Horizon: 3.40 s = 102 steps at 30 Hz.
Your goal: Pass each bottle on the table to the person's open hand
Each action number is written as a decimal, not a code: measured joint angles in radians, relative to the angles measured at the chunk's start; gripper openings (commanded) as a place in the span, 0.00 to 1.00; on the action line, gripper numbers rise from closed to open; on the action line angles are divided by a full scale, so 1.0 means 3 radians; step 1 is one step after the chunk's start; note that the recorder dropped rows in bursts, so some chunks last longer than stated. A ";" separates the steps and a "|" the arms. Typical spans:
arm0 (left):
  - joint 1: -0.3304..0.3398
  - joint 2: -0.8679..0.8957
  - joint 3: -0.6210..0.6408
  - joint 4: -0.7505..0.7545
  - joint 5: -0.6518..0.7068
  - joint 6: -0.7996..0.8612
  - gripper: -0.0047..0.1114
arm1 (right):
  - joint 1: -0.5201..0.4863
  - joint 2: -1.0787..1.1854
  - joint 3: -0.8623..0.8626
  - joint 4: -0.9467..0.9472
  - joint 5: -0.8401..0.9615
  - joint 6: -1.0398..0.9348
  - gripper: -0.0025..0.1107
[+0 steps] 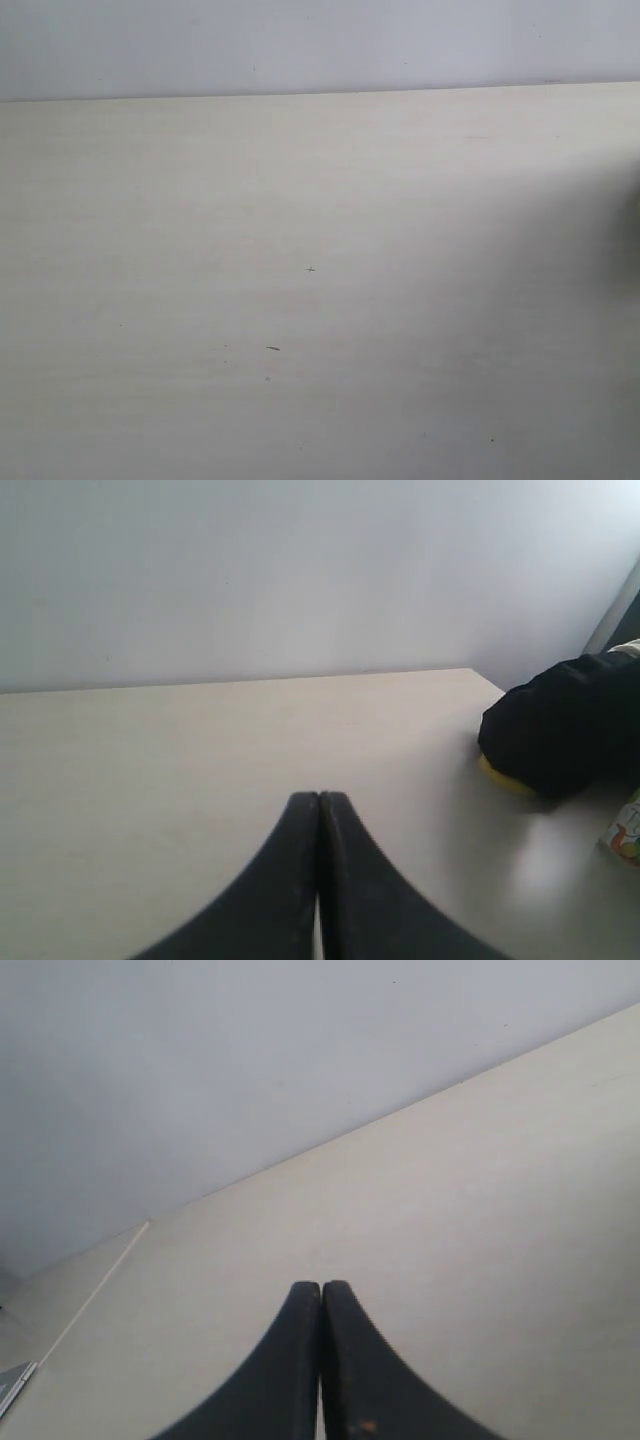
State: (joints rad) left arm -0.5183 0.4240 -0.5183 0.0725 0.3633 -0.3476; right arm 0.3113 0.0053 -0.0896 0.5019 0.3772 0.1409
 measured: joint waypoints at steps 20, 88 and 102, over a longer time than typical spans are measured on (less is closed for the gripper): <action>0.0740 -0.0938 0.0595 0.0102 -0.0141 -0.0073 0.04 | 0.0000 0.0000 0.0000 0.0000 0.0000 0.0000 0.03; 0.1263 -0.1393 0.1718 0.0599 -0.0779 0.0011 0.04 | -0.0967 0.0000 0.0283 -0.1087 -0.0976 -0.0786 0.03; 0.1263 -0.1393 0.1718 0.0599 -0.0779 0.0011 0.04 | -0.0911 0.0000 0.0283 -0.1208 -0.1187 -0.0871 0.03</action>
State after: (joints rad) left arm -0.1393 0.0062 -0.0030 0.2522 0.1296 -0.3444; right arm 0.0379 0.0053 -0.0047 0.1395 0.0210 -0.1203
